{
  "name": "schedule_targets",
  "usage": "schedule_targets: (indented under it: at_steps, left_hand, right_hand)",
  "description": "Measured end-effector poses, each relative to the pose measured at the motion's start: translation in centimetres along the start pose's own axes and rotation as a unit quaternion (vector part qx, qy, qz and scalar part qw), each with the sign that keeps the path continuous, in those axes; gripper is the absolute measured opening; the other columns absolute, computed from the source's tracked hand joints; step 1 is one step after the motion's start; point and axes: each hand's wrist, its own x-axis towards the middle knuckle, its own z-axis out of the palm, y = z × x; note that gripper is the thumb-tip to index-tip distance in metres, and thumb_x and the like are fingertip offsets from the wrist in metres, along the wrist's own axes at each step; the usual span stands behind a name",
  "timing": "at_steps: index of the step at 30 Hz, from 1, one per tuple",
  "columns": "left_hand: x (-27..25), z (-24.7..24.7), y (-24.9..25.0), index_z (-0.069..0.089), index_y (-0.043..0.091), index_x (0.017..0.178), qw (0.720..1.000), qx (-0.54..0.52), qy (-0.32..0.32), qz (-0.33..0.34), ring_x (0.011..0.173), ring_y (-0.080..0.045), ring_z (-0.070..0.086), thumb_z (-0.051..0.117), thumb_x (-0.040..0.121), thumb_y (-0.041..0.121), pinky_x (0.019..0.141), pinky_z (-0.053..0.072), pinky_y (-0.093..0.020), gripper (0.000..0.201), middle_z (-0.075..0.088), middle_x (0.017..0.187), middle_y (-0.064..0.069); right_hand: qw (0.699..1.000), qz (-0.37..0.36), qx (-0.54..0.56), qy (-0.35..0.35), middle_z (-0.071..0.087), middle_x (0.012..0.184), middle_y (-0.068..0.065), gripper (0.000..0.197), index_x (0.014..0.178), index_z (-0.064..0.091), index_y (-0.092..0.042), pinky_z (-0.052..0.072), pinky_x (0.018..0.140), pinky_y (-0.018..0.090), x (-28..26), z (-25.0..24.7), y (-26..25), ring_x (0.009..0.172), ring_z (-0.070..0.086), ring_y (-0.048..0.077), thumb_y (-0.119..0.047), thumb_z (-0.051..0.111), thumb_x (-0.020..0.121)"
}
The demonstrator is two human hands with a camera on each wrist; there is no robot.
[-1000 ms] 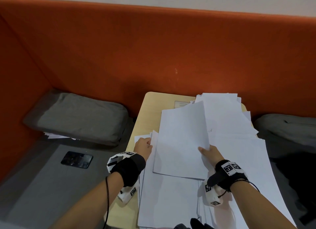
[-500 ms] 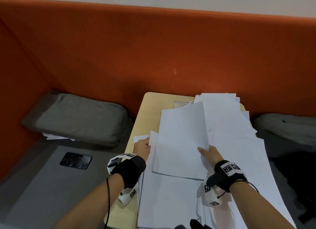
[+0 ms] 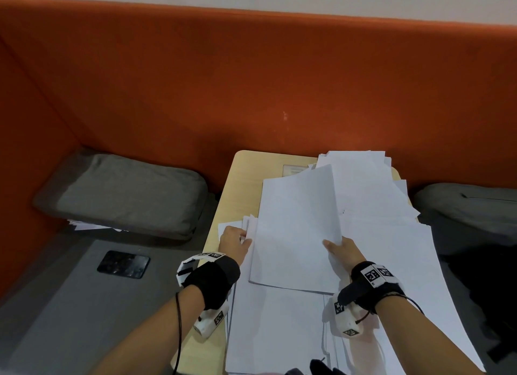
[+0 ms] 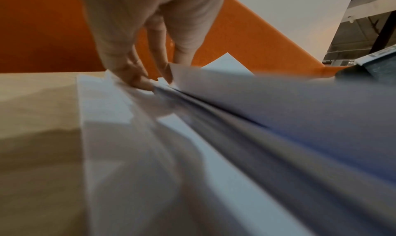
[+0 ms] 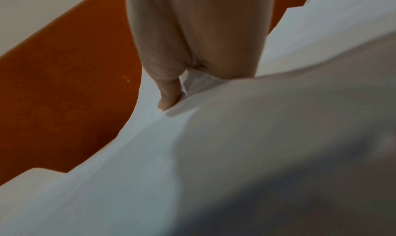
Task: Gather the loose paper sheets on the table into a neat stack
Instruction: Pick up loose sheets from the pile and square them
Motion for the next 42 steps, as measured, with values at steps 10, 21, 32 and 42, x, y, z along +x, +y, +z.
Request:
schedule_targets:
  at_steps: [10, 21, 32, 42]
  left_hand:
    - [1.2, -1.2, 0.3, 0.053, -0.001, 0.071, 0.981, -0.186, 0.049, -0.002, 0.072, -0.018, 0.04, 0.05, 0.093, 0.007, 0.062, 0.029, -0.025, 0.024, 0.047, 0.072, -0.012]
    - [2.2, -5.2, 6.4, 0.048, 0.012, 0.124, 0.907, -0.381, 0.027, 0.179, 0.113, -0.023, 0.055, 0.055, 0.088, 0.003, 0.102, 0.043, -0.04, 0.038, 0.056, 0.121, -0.005]
    - [1.9, -11.5, 10.5, 0.042, 0.011, 0.124, 0.87, -0.343, 0.135, 0.329, 0.108, 0.001, 0.055, 0.053, 0.087, 0.026, 0.098, 0.042, -0.02, 0.042, 0.057, 0.117, 0.003]
    - [1.5, -11.4, 10.5, 0.047, 0.015, 0.109, 0.854, -0.382, 0.164, 0.311, 0.081, 0.012, 0.058, 0.046, 0.089, 0.014, 0.078, 0.048, -0.016, 0.02, 0.058, 0.094, 0.008]
  right_hand:
    - [0.996, 0.019, 0.086, 0.019, 0.062, 0.113, 0.017, 0.037, 0.123, 0.055, 0.0, 0.045, 0.095, 0.04, -0.1, -0.5, 0.2, 0.106, 0.058, 0.033, -0.019, 0.058, 0.092]
    - [0.974, -0.13, 0.183, 0.014, 0.06, 0.123, 0.014, 0.042, 0.129, 0.049, -0.004, 0.047, 0.092, 0.036, -1.5, 0.6, -6.3, 0.107, 0.059, 0.027, -0.007, 0.06, 0.089]
    - [0.923, -0.287, 0.256, 0.029, 0.073, 0.079, -0.009, 0.017, 0.091, 0.067, -0.014, 0.053, 0.067, 0.018, -4.3, -3.3, -14.2, 0.075, 0.069, 0.006, 0.0, 0.063, 0.083]
    - [0.934, -0.269, 0.235, 0.019, 0.069, 0.087, 0.0, 0.017, 0.102, 0.066, -0.003, 0.053, 0.066, 0.016, -4.7, -2.7, -14.8, 0.069, 0.068, 0.003, -0.006, 0.065, 0.085]
